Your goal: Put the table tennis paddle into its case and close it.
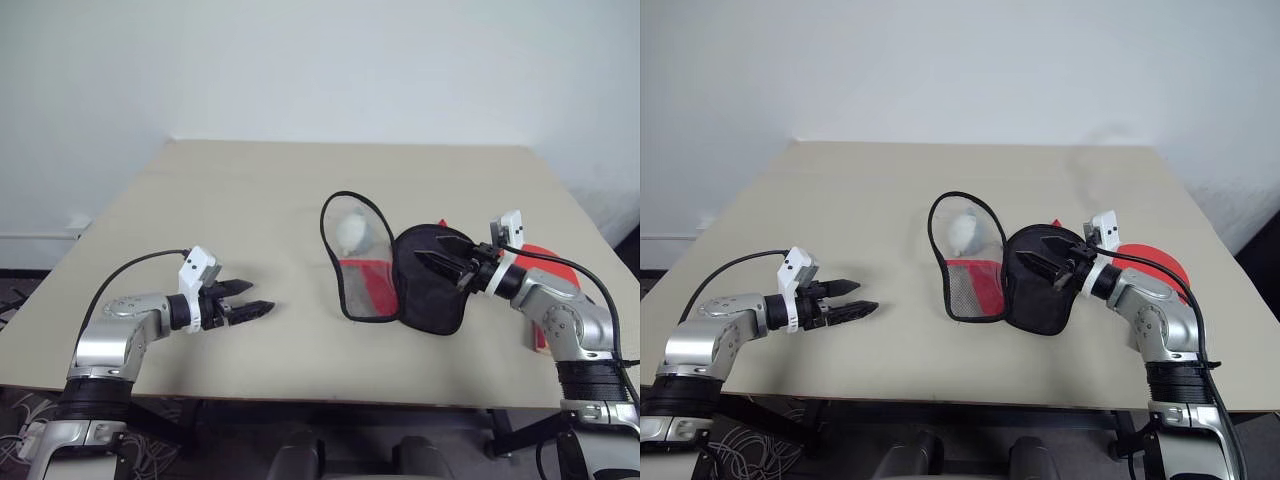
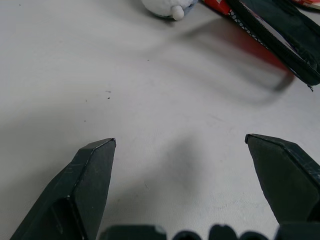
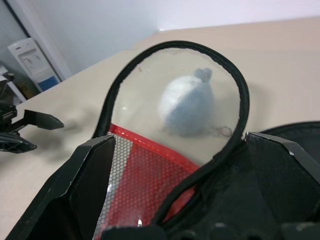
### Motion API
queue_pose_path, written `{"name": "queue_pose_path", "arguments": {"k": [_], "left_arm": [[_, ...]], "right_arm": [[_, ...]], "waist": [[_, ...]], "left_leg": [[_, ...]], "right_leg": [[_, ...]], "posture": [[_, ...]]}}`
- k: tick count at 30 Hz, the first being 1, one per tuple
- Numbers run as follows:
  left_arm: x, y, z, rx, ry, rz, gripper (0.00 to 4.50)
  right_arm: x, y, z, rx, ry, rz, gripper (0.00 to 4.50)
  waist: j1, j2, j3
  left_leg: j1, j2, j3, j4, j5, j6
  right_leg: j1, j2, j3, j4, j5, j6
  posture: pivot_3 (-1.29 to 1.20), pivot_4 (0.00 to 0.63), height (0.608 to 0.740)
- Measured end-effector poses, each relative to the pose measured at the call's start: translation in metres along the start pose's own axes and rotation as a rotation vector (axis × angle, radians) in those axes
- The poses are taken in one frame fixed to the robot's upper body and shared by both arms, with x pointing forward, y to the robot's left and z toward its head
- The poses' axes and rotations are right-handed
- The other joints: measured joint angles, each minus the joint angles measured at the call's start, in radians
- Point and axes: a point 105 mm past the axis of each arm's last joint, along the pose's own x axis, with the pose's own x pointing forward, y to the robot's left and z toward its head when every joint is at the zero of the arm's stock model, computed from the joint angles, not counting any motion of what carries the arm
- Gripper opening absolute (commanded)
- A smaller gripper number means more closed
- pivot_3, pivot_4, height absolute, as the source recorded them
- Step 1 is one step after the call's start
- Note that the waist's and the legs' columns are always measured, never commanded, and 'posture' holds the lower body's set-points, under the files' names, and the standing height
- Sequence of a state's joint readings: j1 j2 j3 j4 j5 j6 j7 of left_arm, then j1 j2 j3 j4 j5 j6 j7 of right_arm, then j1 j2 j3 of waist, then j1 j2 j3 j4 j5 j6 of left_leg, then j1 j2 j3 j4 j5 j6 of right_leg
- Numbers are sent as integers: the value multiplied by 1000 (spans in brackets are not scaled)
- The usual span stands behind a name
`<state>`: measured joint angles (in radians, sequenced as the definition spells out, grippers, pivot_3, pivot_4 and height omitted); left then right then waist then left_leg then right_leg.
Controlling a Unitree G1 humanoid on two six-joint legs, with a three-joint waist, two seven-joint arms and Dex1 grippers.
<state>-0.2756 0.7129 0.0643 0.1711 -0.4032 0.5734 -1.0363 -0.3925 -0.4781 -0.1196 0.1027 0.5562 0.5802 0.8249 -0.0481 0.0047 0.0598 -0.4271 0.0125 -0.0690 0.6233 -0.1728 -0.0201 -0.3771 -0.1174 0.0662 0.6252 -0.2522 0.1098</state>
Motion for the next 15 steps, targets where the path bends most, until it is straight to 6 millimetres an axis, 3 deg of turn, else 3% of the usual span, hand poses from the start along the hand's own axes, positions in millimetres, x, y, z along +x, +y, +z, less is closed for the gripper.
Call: {"name": "queue_pose_path", "arguments": {"k": [7, 15], "left_arm": [[4, -2, 1, -8, -14, -11, 4471], [12, -20, 6, 12, -25, -90, 4471]], "right_arm": [[-1, -7, -2, 11, -17, -40, 4498], [-19, -42, 14, -12, -80, -287, 4498]], "waist": [[1, 0, 0], [0, 0, 0]], "left_leg": [[0, 0, 0, 0, 0, 0], [0, 0, 0, 0, 0, 0]], "right_leg": [[0, 0, 0, 0, 0, 0], [0, 0, 0, 0, 0, 0]], "posture": [[0, 0, 740], [0, 0, 740]]}}
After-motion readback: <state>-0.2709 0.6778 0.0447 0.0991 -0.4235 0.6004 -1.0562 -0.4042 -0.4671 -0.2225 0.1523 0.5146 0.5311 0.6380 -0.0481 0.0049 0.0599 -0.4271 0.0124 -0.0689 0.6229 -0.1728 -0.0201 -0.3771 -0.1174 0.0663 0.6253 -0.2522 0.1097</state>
